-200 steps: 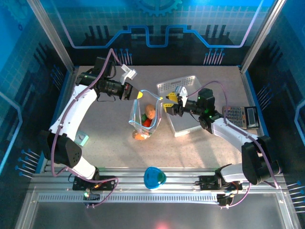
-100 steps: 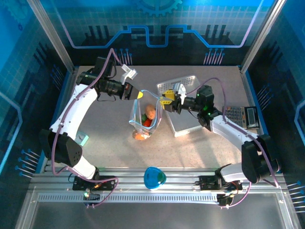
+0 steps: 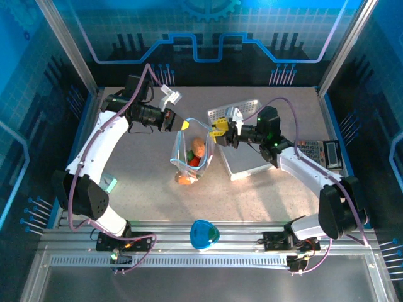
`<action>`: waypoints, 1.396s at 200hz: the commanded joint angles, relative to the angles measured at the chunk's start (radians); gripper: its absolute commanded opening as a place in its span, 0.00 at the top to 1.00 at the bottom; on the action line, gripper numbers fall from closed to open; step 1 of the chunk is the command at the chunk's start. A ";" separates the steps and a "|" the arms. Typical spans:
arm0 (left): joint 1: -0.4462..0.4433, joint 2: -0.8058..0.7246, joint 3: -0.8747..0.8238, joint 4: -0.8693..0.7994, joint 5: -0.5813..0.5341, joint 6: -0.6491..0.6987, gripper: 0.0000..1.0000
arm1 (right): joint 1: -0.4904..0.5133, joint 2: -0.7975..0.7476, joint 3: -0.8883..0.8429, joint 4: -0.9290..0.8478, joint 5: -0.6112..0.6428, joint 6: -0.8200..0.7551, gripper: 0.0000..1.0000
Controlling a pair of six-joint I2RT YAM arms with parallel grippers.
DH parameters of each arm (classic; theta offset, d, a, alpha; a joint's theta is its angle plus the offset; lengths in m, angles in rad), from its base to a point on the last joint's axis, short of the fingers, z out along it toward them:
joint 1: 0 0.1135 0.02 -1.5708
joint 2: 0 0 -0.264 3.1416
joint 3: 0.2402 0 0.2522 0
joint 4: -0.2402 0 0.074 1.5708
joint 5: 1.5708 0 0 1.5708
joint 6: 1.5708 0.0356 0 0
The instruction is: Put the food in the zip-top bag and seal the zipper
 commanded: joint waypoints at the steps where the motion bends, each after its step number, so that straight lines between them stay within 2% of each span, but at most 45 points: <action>1: 0.010 -0.003 0.035 -0.012 0.037 0.022 0.95 | 0.012 0.019 0.038 -0.065 -0.022 -0.017 0.57; 37: 0.011 -0.009 0.037 -0.014 0.038 0.024 0.95 | 0.012 0.030 0.045 -0.077 -0.014 -0.017 0.57; 78: 0.011 -0.011 0.035 -0.015 0.037 0.022 0.95 | 0.012 0.036 0.067 -0.079 -0.020 -0.023 0.66; 112: 0.012 -0.011 0.031 -0.015 0.037 0.022 0.95 | 0.012 0.046 0.094 -0.149 -0.037 -0.038 0.80; 131: 0.013 -0.011 0.033 -0.017 0.031 0.022 0.95 | 0.011 0.042 0.100 -0.164 -0.029 -0.044 0.95; 164: 0.019 -0.012 0.043 -0.024 -0.001 0.018 0.94 | 0.012 -0.006 0.077 -0.129 -0.003 -0.031 1.00; 193: 0.021 -0.018 0.075 -0.047 -0.130 -0.005 0.94 | 0.013 -0.036 0.108 -0.139 -0.015 -0.009 1.00; 233: 0.021 -0.052 0.107 -0.059 -0.453 -0.095 0.91 | 0.032 -0.027 0.180 -0.170 -0.037 0.033 1.00; 253: 0.021 -0.072 0.120 -0.080 -0.615 -0.127 0.91 | 0.051 -0.014 0.226 -0.221 -0.011 0.036 1.00; 279: 0.020 -0.097 0.131 -0.111 -0.730 -0.138 0.87 | 0.065 0.016 0.315 -0.351 0.038 0.023 1.00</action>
